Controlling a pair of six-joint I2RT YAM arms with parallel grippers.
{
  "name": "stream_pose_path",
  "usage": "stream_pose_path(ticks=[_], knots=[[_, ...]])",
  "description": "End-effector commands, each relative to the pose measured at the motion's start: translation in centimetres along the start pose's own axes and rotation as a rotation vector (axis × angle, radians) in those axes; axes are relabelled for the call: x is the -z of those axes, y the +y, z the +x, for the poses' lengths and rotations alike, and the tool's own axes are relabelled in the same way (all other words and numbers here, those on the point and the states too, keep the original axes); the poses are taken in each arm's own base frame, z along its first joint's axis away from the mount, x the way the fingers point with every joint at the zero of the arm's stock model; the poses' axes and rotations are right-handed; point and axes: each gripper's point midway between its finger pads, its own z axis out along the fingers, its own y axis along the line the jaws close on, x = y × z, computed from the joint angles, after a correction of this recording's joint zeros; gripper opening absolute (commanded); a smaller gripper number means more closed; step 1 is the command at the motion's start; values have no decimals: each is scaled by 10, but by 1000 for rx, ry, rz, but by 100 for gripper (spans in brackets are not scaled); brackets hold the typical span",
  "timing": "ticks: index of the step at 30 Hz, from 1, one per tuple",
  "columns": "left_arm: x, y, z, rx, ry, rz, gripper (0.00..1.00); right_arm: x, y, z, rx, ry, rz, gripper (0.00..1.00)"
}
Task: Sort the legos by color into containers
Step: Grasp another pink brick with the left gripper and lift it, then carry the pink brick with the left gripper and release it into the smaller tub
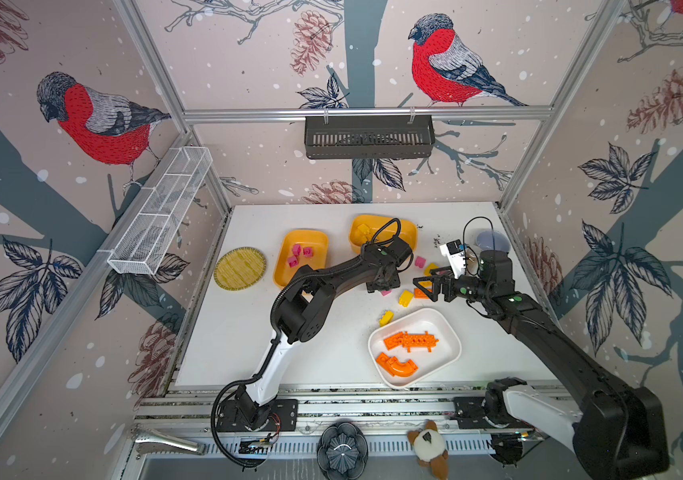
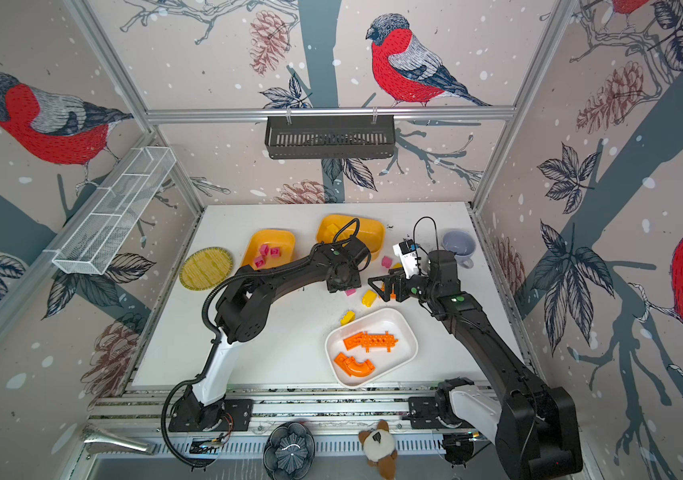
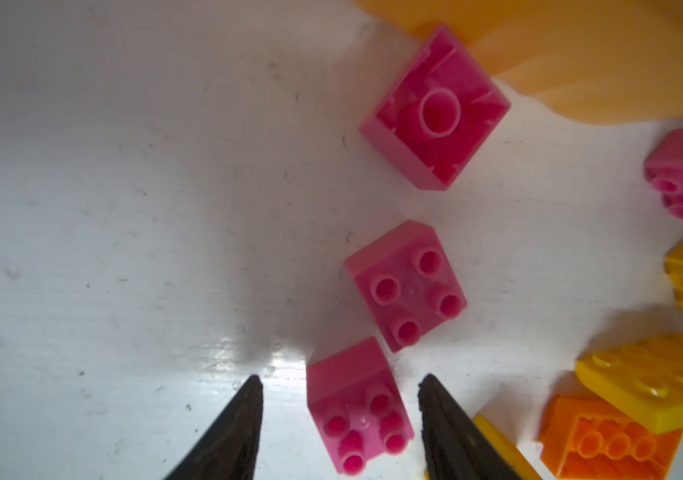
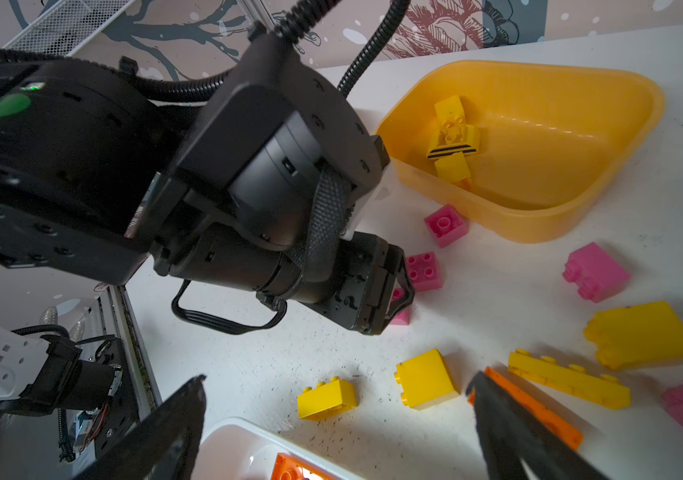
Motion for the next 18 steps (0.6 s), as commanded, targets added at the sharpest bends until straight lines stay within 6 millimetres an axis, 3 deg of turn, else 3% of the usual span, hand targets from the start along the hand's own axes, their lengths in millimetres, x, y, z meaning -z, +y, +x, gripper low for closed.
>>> stream_pose_path(ticks=[1, 11, 14, 18], knots=[[-4, 12, 6, 20, 8, -68, 59, 0, 0, -5, 11, -14, -3, 99], [-7, 21, 10, -19, 5, -114, 36, 0, 0, -4, 5, -15, -3, 99], [1, 24, 7, -50, -11, -120, 28, 1, 1, -4, 5, -17, -4, 99], [24, 29, -4, -99, -62, -129, 27, 2, 1, -3, 6, -17, 0, 100]])
